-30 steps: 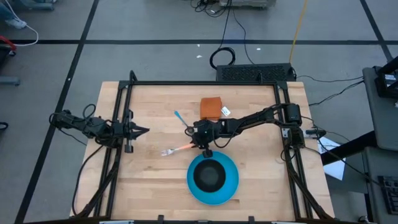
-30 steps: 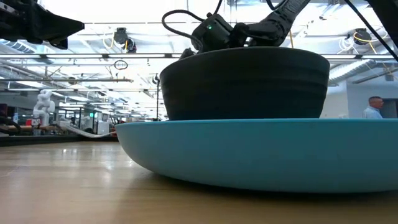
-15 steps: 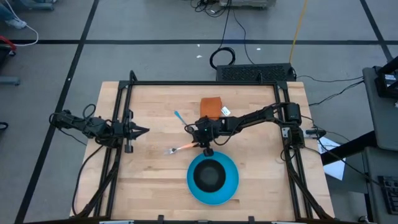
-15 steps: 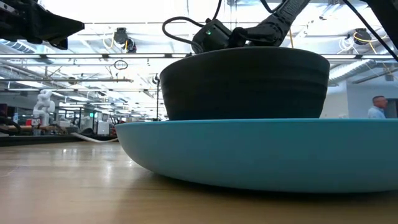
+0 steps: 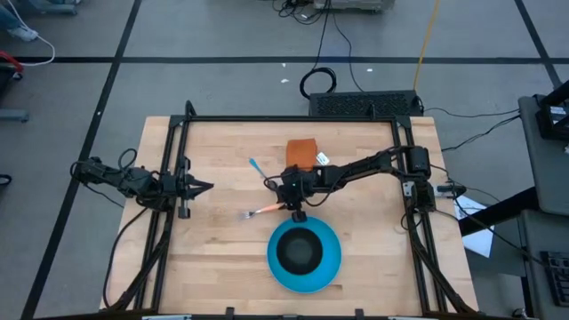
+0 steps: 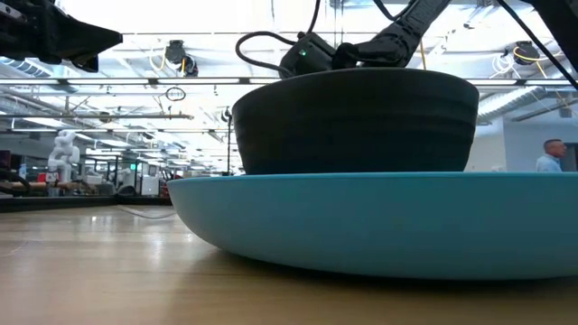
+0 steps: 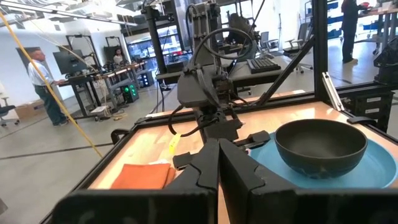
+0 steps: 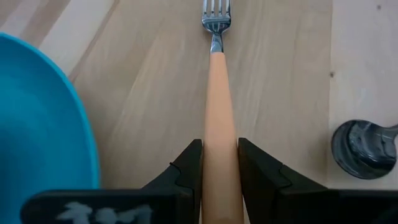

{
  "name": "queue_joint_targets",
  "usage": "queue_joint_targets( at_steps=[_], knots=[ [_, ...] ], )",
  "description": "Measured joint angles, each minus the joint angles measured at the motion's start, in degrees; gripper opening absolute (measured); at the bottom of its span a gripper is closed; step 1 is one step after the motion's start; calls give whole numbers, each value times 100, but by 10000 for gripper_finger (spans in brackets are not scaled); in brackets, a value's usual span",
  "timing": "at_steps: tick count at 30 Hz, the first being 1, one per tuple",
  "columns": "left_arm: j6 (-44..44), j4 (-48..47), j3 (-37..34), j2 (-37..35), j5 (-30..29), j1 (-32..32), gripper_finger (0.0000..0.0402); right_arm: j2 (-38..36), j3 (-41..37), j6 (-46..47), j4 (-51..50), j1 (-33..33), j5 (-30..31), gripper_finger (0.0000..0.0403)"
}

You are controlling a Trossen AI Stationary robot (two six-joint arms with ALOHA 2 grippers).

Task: Set table place
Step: Put the orange fork on the left side of the blue plate

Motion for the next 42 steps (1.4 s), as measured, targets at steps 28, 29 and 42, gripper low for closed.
queue_joint_targets(
  at_steps=[28, 29, 42],
  knots=[
    [-40, -178, 0, -2, 0, 0, 17, -35, -22, -1207, -511, -263, -637, 65],
    [-40, -178, 0, -1, 0, 0, 17, -35, -22, -1251, -514, -293, -725, 65],
    [-12, -178, 0, 0, 0, 0, 17, -36, -22, -2031, -972, -655, -1067, 65]
  ],
)
